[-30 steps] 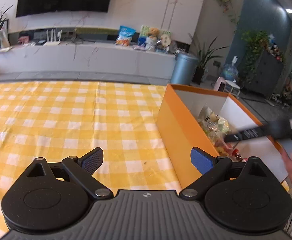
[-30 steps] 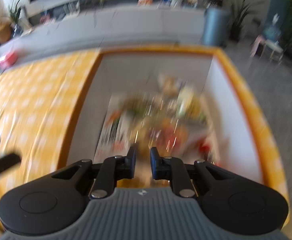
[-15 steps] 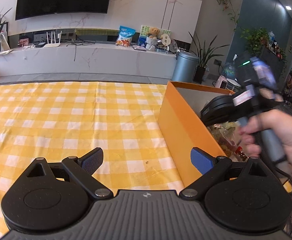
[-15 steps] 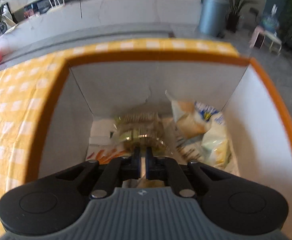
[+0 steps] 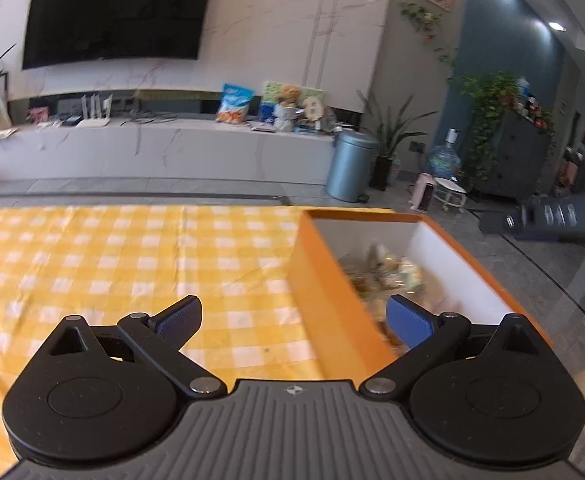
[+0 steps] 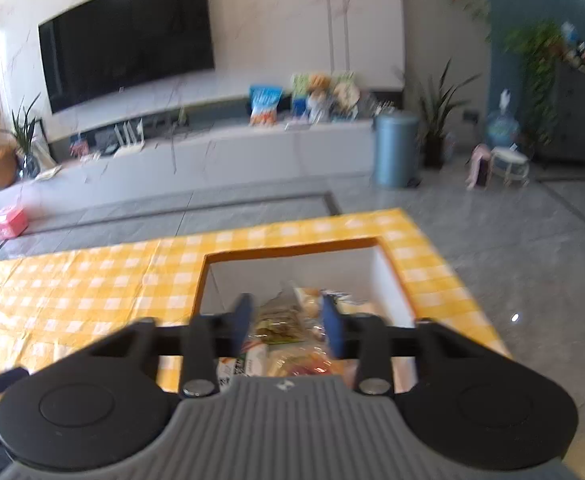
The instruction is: Organize snacks
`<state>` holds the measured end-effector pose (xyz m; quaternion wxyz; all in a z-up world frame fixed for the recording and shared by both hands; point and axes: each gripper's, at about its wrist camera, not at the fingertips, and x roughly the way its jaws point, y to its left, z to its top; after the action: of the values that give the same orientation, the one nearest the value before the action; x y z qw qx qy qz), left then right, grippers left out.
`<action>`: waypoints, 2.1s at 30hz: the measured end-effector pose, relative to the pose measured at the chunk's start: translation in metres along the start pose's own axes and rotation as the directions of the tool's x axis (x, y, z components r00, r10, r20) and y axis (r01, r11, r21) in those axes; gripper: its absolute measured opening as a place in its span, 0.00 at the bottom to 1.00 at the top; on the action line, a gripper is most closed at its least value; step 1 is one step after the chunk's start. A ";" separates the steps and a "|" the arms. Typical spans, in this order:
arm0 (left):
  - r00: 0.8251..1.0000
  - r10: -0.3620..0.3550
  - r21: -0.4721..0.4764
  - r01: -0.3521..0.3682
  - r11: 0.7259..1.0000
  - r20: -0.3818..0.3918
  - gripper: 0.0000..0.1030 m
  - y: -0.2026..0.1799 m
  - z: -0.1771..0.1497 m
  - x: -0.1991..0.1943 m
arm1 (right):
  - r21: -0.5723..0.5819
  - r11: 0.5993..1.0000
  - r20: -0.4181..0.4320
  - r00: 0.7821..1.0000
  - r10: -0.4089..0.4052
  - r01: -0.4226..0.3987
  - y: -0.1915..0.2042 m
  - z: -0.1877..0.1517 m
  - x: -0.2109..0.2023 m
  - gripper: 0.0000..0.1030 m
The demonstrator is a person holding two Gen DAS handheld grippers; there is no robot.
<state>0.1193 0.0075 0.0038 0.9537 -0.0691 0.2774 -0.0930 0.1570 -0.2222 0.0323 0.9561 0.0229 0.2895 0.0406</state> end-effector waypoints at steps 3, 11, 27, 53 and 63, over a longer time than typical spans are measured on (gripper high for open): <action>0.999 -0.010 -0.014 0.010 1.000 0.039 1.00 -0.016 0.006 -0.025 | -0.053 0.993 0.053 0.994 -0.100 0.102 -0.006 -0.023 -0.041 0.61; 0.993 0.016 0.102 -0.028 0.994 0.113 1.00 -0.062 -0.009 -0.065 | 0.041 0.990 0.004 0.991 -0.134 0.134 -0.035 -0.091 -0.100 0.82; 0.985 0.172 0.043 -0.173 0.984 0.024 1.00 -0.064 -0.039 -0.065 | -0.005 1.000 -0.001 1.000 -0.022 0.022 0.009 -0.125 -0.121 0.84; 0.986 0.162 0.037 -0.162 0.986 -0.021 1.00 -0.073 -0.055 -0.063 | -0.063 0.994 -0.010 0.996 -0.088 0.088 0.007 -0.130 -0.117 0.84; 0.988 0.152 0.012 -0.152 0.988 -0.035 1.00 -0.070 -0.057 -0.063 | -0.052 0.994 -0.022 0.995 -0.094 0.092 0.005 -0.130 -0.116 0.84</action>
<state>0.0268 -0.0518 0.0015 0.9533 -0.0415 0.2984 -0.0224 -0.0116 -0.2247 -0.0111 0.9536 -0.0156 0.3006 0.0036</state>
